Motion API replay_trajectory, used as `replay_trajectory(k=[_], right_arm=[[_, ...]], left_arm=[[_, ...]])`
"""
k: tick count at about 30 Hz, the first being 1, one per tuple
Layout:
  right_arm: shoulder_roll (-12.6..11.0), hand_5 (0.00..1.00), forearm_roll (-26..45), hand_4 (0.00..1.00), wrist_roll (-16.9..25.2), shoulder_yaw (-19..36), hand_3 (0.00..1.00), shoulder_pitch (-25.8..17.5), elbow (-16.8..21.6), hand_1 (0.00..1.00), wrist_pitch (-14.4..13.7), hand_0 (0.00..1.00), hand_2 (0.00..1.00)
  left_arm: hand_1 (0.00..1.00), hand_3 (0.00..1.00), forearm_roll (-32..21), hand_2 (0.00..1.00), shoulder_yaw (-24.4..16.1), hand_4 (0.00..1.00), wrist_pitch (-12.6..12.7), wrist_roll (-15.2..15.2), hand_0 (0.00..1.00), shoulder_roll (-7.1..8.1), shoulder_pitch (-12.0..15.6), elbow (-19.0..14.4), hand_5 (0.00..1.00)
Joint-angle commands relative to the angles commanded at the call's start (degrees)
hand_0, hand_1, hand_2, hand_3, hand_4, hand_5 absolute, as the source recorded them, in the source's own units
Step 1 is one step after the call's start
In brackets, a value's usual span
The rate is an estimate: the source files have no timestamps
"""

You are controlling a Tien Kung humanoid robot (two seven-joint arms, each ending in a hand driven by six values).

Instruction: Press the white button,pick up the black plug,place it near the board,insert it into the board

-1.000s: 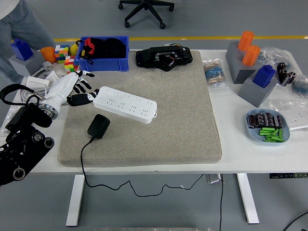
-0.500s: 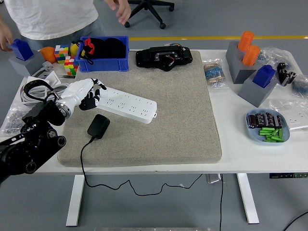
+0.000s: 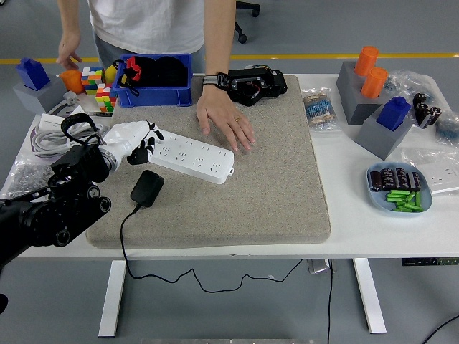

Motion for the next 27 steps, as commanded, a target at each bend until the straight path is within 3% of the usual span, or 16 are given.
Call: replay_trajectory(k=[8, 27], right_arm=[[0.00, 0.369, 0.10, 0.649, 0.03, -0.26, 0.624, 0.05, 0.12, 0.630, 0.03, 0.708, 0.643], [0.08, 0.369, 0.00, 0.650, 0.05, 0.13, 0.624, -0.06, 0.12, 0.630, -0.04, 0.707, 0.642]], left_arm=[[0.167, 0.704, 2.31, 0.117, 1.59, 0.002, -0.76, 1.25, 0.358, -0.89, -1.51, 2.48, 0.002], [0.161, 0.700, 2.06, 0.112, 3.54, 0.002, -1.78, 1.90, 0.352, 0.03, -1.81, 2.04, 0.002]])
